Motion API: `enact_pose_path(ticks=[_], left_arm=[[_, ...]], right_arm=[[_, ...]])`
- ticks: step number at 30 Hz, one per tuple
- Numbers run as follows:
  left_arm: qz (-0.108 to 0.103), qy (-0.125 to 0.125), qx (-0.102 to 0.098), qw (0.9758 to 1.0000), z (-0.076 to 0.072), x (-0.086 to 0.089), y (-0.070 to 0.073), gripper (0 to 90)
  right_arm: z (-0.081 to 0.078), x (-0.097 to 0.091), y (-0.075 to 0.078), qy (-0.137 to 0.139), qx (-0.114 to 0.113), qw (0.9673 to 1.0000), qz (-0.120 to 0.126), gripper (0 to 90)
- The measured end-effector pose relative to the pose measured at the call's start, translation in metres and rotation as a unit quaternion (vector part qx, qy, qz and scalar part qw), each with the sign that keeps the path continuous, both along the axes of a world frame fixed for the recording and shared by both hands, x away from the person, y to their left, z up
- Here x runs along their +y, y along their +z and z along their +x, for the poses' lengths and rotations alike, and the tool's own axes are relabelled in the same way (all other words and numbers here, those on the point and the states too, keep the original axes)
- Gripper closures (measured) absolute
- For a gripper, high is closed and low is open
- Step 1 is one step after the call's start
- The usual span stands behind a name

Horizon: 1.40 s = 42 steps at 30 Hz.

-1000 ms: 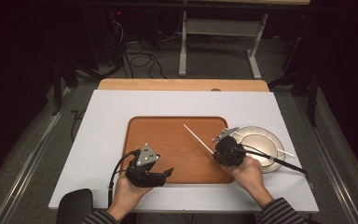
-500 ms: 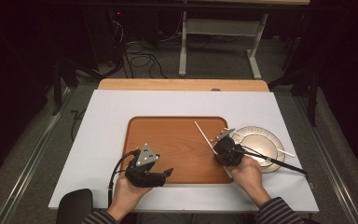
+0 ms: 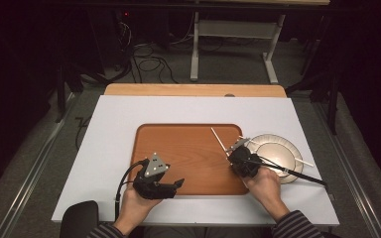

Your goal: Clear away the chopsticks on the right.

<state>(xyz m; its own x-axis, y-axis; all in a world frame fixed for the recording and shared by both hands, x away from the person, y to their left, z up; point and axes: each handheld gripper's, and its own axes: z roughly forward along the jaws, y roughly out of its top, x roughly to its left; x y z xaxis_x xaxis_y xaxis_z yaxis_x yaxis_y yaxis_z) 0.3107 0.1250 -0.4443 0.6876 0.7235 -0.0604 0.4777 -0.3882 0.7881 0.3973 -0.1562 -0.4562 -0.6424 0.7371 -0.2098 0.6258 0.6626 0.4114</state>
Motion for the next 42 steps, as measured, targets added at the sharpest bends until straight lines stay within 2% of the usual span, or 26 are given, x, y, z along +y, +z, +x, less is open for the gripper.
enact_pose_path(ticks=[19,22,25,30,34,36,42], left_arm=[[0.001,0.000,0.001,1.0000,0.000,-0.001,-0.001,33.4],[0.001,0.000,0.001,1.0000,0.000,-0.001,-0.001,33.5],[0.000,0.001,0.002,1.0000,0.001,0.000,-0.001,33.4],[0.000,0.001,0.002,1.0000,0.001,0.000,-0.001,33.4],[0.000,0.001,0.002,1.0000,0.001,0.000,-0.001,33.4],[0.001,0.002,0.003,1.0000,0.001,-0.001,-0.001,33.4],[0.001,0.003,0.003,1.0000,0.001,-0.001,-0.001,33.4]], right_arm=[[-0.005,-0.003,0.008,0.009,-0.006,0.9998,0.015,78.4],[-0.006,-0.004,0.011,0.015,-0.009,0.9995,0.027,78.0],[-0.010,-0.008,0.020,0.027,-0.014,0.9984,0.047,77.0],[-0.016,-0.028,0.050,0.046,-0.024,0.9934,0.102,75.6],[-0.017,-0.048,0.069,0.046,-0.033,0.9897,0.131,75.6],[-0.017,-0.061,0.078,0.043,-0.041,0.9894,0.133,75.5],[-0.008,-0.102,0.095,0.016,-0.062,0.9915,0.113,74.3]])
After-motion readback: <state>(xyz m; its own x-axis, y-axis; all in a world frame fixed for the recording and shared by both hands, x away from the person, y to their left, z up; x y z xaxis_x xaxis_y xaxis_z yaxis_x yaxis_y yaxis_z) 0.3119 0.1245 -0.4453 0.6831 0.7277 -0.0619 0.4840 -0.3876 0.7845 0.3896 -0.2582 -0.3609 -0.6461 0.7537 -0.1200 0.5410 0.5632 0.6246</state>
